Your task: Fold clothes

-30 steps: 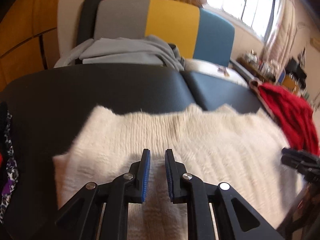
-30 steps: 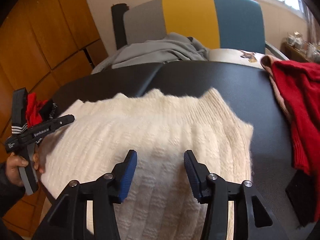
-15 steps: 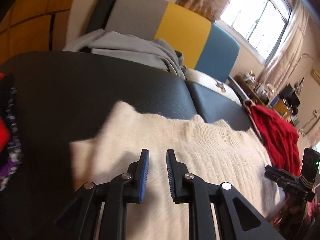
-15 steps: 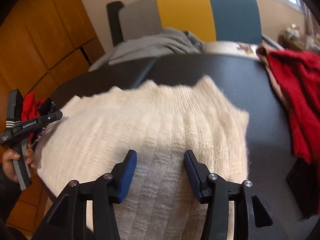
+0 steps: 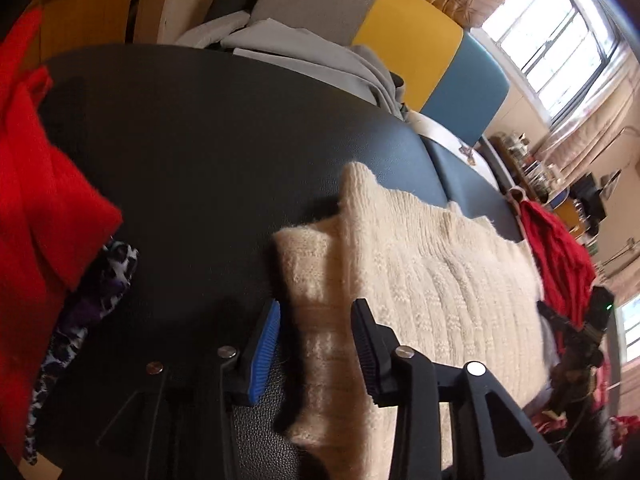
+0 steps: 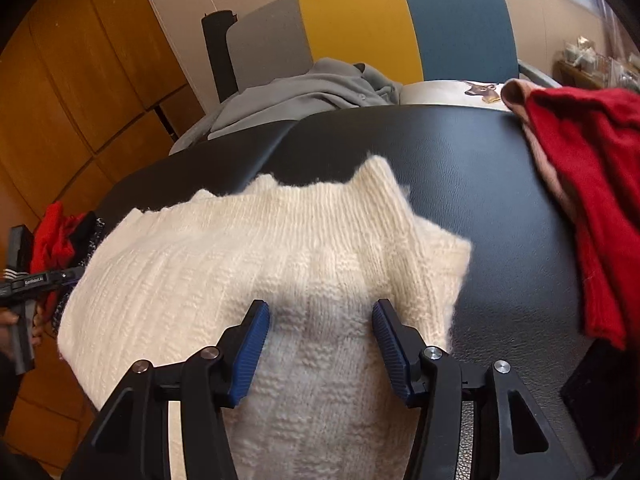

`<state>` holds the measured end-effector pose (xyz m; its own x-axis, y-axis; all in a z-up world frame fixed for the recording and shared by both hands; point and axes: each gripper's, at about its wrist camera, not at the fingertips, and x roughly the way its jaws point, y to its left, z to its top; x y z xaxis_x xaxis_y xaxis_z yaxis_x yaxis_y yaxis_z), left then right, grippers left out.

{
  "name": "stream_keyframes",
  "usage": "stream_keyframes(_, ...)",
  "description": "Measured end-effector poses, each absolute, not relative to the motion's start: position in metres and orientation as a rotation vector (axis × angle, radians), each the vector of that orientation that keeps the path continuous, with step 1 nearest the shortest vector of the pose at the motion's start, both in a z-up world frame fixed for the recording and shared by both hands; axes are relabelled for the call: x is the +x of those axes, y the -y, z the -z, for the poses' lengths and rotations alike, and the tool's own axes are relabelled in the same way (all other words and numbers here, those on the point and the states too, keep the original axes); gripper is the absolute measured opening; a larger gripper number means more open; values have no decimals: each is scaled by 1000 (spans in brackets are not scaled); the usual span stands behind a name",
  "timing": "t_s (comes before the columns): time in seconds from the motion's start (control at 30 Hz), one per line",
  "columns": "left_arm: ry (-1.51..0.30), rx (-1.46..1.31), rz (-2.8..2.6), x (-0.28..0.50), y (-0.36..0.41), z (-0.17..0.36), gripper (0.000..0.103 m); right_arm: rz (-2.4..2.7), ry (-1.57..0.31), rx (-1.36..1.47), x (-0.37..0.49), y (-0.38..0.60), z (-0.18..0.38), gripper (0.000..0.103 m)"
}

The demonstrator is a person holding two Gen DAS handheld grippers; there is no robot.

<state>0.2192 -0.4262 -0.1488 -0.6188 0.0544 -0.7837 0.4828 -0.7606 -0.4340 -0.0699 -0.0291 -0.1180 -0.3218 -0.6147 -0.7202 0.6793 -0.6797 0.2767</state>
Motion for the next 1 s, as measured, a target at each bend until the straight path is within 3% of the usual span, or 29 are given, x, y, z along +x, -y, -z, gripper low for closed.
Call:
stream_keyframes(0.47,-1331,1216,2507,235,444,181,52,2058,-72,1017,-69,26,126,57)
stream_keyframes(0.8,-1315,1281,2583,210,437,186,54,2051,-57,1003,-69,24,127,59)
stream_keyframes(0.9,-1255,1282,2594,204,430,182,51,2042,-40,1002,-70,22,128,59)
stream_keyframes(0.93,-1251,1283,2589,203,429,182,35,2039,-39,1001,-70,22,128,60)
stream_keyframes(1.0,-1205,1267,2576,201,426,179,23,2034,-39,1001,-70,22,128,60)
